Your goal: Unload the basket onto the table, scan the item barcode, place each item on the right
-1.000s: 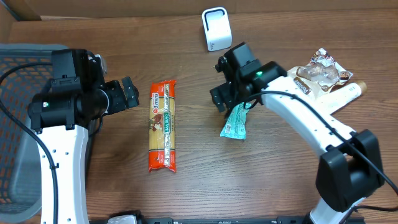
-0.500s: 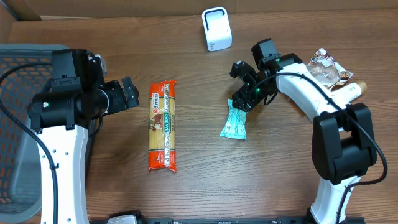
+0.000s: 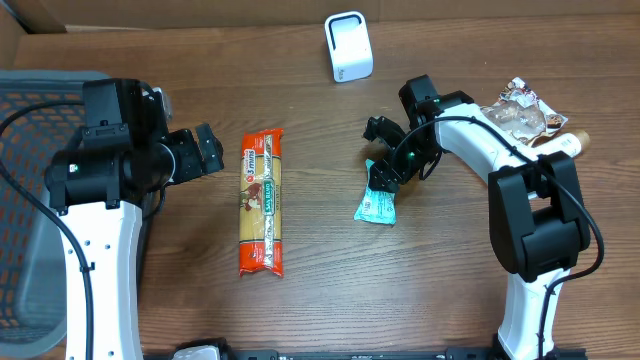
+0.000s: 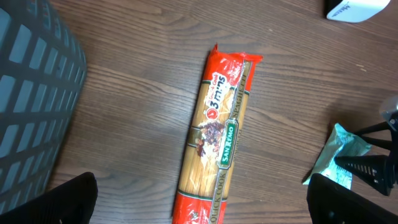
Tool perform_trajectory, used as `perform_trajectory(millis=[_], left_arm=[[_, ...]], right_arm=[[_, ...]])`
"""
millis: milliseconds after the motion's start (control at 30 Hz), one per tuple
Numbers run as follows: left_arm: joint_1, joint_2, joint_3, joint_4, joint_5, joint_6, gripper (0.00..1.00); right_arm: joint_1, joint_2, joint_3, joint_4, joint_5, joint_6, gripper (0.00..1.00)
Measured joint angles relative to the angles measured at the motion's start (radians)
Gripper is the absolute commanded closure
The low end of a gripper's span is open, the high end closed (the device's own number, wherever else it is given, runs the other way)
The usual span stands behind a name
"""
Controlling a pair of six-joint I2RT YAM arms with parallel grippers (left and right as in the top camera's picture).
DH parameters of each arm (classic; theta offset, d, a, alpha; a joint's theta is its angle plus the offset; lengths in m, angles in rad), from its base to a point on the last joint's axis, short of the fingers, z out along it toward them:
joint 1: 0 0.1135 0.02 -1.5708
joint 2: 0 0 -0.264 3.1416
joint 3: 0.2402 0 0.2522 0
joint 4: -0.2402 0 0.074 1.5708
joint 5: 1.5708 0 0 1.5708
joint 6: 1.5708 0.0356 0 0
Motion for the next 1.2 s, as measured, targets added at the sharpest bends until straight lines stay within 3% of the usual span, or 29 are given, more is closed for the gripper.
perform_trajectory(millis=[67, 167, 367, 733, 1000, 1200], left_arm=[[0.0, 0.0, 0.0, 0.0, 0.0, 0.0, 0.0], [0.0, 0.0, 0.0, 0.0, 0.0, 0.0, 0.01], [0.0, 0.0, 0.0, 0.0, 0.0, 0.0, 0.0], [0.0, 0.0, 0.0, 0.0, 0.0, 0.0, 0.0], [0.0, 0.0, 0.0, 0.0, 0.0, 0.0, 0.0], [0.0, 0.0, 0.0, 0.0, 0.0, 0.0, 0.0]], right_arm=[[0.0, 0.0, 0.0, -0.015, 0.0, -0.006, 0.39], [0.0, 0.0, 0.0, -0.042, -0.001, 0.006, 0.69], [0.0, 0.0, 0.0, -0.048, -0.002, 0.146, 0.95], [-0.002, 0.001, 0.052, -0.029, -0.138, 0.475, 0.96], [-0.003, -0.004, 0.107, 0.234, -0.223, 0.677, 0.96], [-0.006, -0.123, 0.107, 0.34, -0.119, 0.813, 0.96]])
